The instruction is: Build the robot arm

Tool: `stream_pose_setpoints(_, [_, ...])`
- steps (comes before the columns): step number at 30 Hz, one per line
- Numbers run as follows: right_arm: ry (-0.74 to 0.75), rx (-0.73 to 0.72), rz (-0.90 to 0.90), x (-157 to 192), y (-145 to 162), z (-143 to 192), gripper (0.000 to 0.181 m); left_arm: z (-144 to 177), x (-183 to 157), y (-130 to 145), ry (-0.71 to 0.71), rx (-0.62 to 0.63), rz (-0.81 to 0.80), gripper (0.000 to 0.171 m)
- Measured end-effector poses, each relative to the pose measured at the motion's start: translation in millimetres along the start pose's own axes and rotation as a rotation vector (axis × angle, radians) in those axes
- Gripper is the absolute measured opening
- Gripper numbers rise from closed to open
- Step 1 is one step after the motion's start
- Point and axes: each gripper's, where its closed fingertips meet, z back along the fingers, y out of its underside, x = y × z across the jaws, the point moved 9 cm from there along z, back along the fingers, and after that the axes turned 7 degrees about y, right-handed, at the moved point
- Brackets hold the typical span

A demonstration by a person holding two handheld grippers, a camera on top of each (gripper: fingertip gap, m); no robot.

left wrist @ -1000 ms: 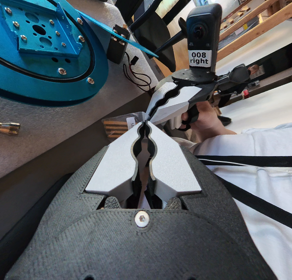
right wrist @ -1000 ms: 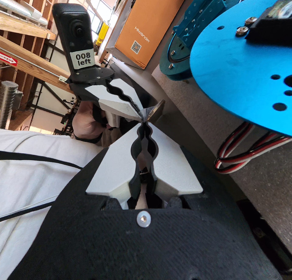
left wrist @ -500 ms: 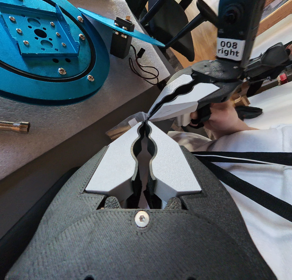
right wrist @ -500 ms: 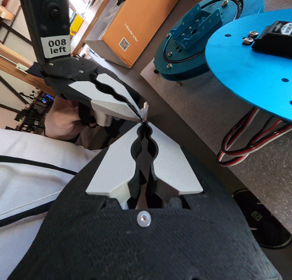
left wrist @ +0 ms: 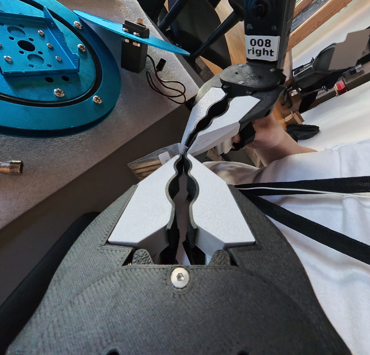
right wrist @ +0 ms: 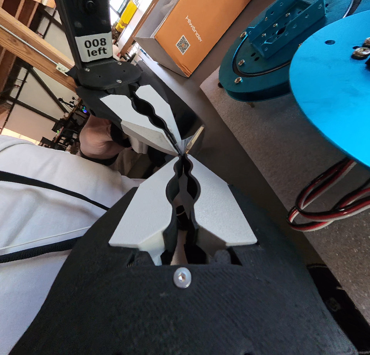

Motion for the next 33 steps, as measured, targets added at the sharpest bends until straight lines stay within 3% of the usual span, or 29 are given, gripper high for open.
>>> stream_pose_setpoints(8, [0.157, -0.031, -0.034, -10, 7, -3, 0.000, -8, -1, 7, -0.076, 0.079, -0.036, 0.000])
stream_pose_setpoints(15, [0.163, -0.021, 0.000, -5, 6, -6, 0.000, -1, -1, 6, -0.081, 0.063, -0.007, 0.000])
stream_pose_setpoints(20, [0.152, -0.034, 0.010, 2, -3, -1, 0.000, 4, -11, -1, -0.125, 0.102, -0.180, 0.000])
stream_pose_setpoints(21, [0.169, -0.023, 0.034, 4, -5, 0, 0.000, 2, -13, 0, -0.125, 0.104, -0.206, 0.004])
stream_pose_setpoints(23, [0.185, -0.009, 0.062, 7, -8, 1, 0.000, -1, -14, 1, -0.120, 0.100, -0.230, 0.030])
stream_pose_setpoints(25, [0.195, 0.008, 0.066, 7, -9, 1, 0.000, -1, -14, 1, -0.140, 0.087, -0.273, 0.035])
stream_pose_setpoints(29, [0.120, 0.012, -0.013, 6, -11, 2, 0.000, 1, -17, -3, -0.297, 0.106, -0.530, 0.055])
stream_pose_setpoints(33, [0.094, 0.029, -0.038, 6, -14, 2, 0.000, -10, -14, 2, -0.365, 0.233, -0.750, 0.077])
